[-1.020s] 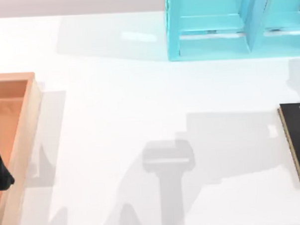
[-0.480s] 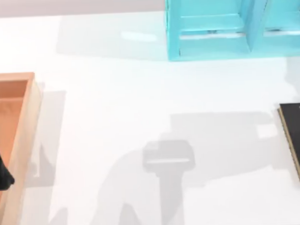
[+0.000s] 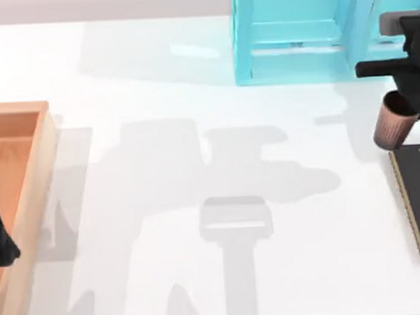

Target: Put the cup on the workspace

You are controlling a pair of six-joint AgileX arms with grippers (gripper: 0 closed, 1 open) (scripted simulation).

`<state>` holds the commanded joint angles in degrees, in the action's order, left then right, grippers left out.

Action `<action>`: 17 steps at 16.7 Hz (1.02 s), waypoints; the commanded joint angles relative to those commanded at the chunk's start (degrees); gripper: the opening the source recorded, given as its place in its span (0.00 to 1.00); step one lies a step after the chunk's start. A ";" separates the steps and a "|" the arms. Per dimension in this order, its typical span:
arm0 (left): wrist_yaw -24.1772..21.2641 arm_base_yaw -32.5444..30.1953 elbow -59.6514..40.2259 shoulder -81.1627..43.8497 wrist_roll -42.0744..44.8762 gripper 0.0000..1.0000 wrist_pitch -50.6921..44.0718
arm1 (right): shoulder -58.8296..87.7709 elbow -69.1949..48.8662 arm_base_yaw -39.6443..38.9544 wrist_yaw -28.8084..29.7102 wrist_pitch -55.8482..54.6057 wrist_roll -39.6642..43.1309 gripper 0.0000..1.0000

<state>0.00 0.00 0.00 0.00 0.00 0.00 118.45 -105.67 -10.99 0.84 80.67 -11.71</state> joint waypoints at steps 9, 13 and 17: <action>0.00 0.00 0.00 0.00 0.00 1.00 0.00 | 17.91 -35.08 -21.32 1.24 15.69 -20.93 0.00; 0.00 0.00 0.00 0.00 0.00 1.00 0.00 | 20.17 -38.93 -23.67 1.53 17.76 -24.24 0.00; 0.00 0.00 0.00 0.00 0.00 1.00 0.00 | 20.05 -38.63 -23.42 1.37 17.44 -24.30 0.00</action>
<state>0.00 0.00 0.00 0.00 0.00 0.00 138.50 -144.30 -34.42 2.21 98.11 -36.01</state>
